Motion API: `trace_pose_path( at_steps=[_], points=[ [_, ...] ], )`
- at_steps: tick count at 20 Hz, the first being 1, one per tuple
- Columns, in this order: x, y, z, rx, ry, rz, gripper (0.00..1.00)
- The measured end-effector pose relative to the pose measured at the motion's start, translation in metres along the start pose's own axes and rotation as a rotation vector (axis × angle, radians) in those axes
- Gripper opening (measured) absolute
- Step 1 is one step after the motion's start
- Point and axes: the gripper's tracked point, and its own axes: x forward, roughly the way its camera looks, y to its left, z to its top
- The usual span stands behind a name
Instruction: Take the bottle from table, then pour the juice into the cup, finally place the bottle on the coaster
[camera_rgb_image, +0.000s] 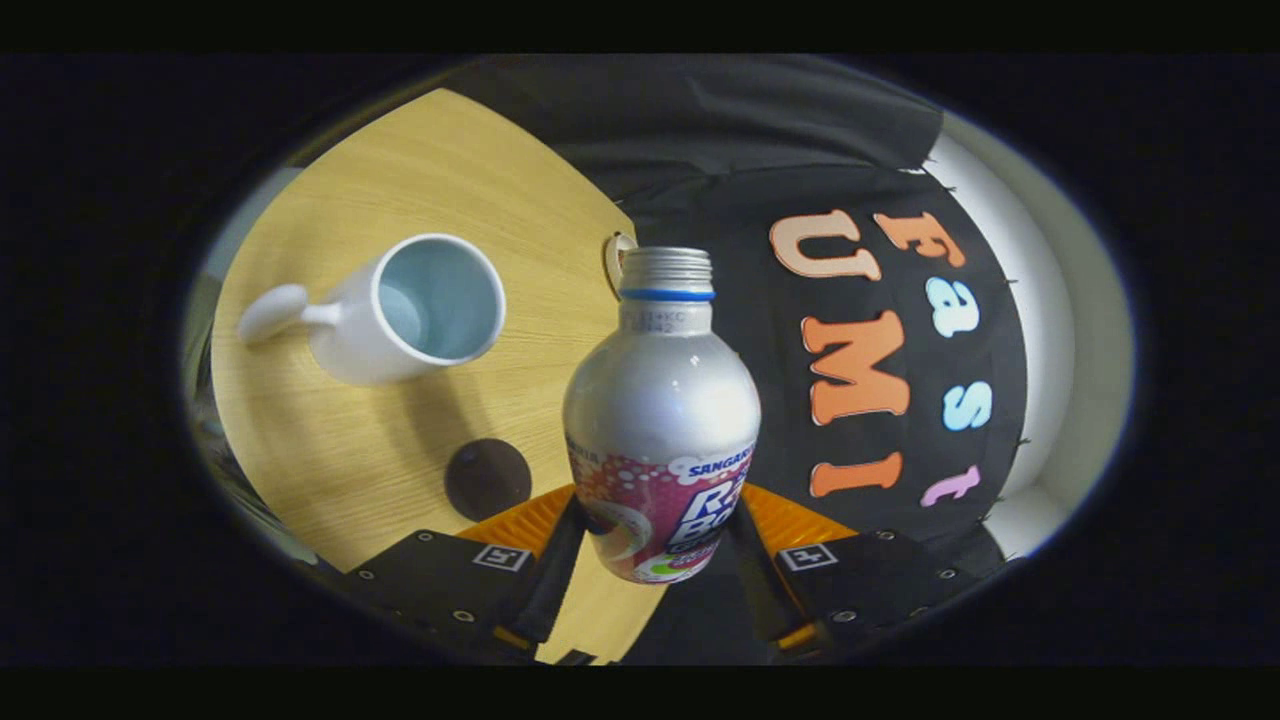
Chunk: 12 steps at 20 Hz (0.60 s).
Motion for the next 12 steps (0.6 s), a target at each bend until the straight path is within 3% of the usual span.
trace_pose_path(
  at_steps=[12],
  points=[
    [0.005,0.012,-0.037,0.679,-0.04,0.083,0.76]
  ],
)
